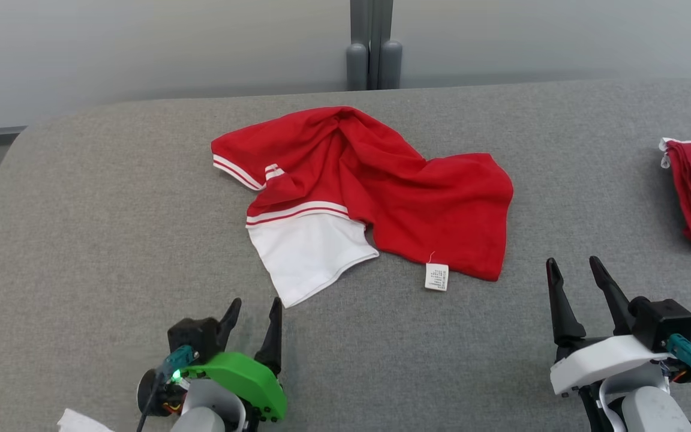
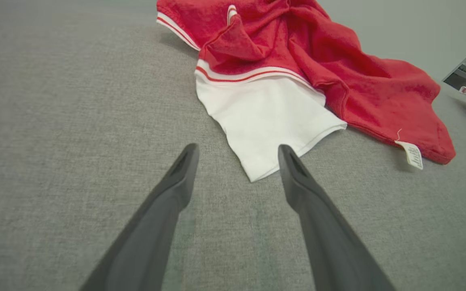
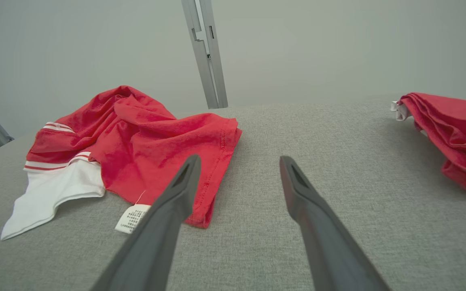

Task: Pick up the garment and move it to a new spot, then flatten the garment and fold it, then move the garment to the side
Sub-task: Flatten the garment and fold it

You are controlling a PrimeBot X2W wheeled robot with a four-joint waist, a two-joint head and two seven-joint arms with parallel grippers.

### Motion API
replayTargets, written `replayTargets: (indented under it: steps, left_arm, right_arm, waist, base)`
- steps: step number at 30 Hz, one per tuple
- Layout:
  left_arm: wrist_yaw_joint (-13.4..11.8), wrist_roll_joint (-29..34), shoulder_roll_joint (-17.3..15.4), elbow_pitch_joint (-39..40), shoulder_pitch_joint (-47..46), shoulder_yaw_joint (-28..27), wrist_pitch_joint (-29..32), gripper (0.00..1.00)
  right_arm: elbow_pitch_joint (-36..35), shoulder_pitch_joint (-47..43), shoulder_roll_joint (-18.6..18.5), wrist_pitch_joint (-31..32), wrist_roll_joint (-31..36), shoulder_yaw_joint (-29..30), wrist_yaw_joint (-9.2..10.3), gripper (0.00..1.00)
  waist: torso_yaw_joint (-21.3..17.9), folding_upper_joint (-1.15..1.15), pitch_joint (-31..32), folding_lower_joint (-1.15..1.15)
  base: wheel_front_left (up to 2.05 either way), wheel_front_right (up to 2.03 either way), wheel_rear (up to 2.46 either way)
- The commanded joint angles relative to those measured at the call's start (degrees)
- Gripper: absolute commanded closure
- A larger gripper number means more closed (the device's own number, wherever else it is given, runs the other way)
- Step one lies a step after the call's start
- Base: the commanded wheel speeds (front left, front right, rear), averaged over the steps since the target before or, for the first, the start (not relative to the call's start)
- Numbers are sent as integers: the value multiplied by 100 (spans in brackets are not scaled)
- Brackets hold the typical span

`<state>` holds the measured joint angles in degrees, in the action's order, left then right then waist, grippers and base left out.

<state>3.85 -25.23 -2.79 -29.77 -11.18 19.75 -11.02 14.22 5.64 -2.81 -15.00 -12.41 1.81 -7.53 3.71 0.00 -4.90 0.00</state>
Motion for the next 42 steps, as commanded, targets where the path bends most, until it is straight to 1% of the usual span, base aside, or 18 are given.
replayTargets:
  steps: [1,4,7,17,18,19,20,21,22,26,30,32,36,42]
  left_arm:
    - [-128,-175,-23,-120,-172,54,76,0]
    - [-366,-475,-23,-462,-493,264,319,0]
    - [-543,-754,-22,-710,-752,433,483,0]
    - [-1084,-1189,-23,-1345,-1210,823,853,0]
    - [-1105,-1214,-23,-1369,-1240,846,845,18]
    - [-1135,-1230,-23,-1413,-1263,887,856,59]
    - [-1131,-1249,-23,-1445,-1279,929,878,76]
    - [-1123,-1267,-13,-1474,-1298,992,883,97]
    - [-1101,-1273,-5,-1488,-1308,1047,902,100]
    - [-1067,-1332,-17,-1498,-1361,1269,821,100]
    - [-1149,-1337,-18,-1485,-1436,1384,577,100]
    - [-1192,-1308,-30,-1491,-1483,1359,418,100]
    - [-1257,-1327,-166,-1401,-1524,1218,118,100]
    - [-1340,-1386,-381,-1044,-1441,1011,-139,100]
  right_arm:
    - [10,78,-19,-24,41,-17,9,0]
    - [20,170,-20,-24,74,-90,9,0]
    - [15,243,-19,-24,93,-130,9,0]
    - [30,299,-18,-24,60,-240,9,0]
    - [28,299,-18,-24,53,-247,9,0]
    - [25,297,-19,-24,52,-251,9,0]
    - [22,292,-18,-24,53,-255,9,0]
    - [20,285,-18,-24,53,-263,9,0]
    - [26,285,-18,-24,56,-268,9,0]
    - [138,320,-17,-24,101,-365,9,0]
    - [534,482,-19,-24,220,-465,9,0]
    - [833,625,-19,-23,278,-501,9,0]
    - [1459,1039,-17,68,274,-585,9,0]
    - [2282,1667,-20,243,327,-608,9,0]
  waist:
    - [-145,0,-181,0]
    - [-281,0,-317,0]
    - [-397,0,-416,0]
    - [-607,0,-506,0]
    - [-617,0,-507,0]
    - [-625,0,-505,0]
    - [-628,0,-503,0]
    - [-630,0,-499,0]
    - [-629,0,-494,0]
    - [-592,0,-466,0]
    - [-476,0,-419,0]
    - [-401,0,-399,0]
    - [-245,0,-386,0]
    - [-8,0,-465,0]
  base:
    - [0,0,0]
    - [0,0,0]
    - [0,0,0]
    - [0,0,0]
    - [0,0,0]
    - [0,0,0]
    - [0,0,0]
    - [0,0,0]
    - [0,0,0]
    - [0,0,0]
    - [0,0,0]
    - [0,0,0]
    - [0,0,0]
    - [0,0,0]
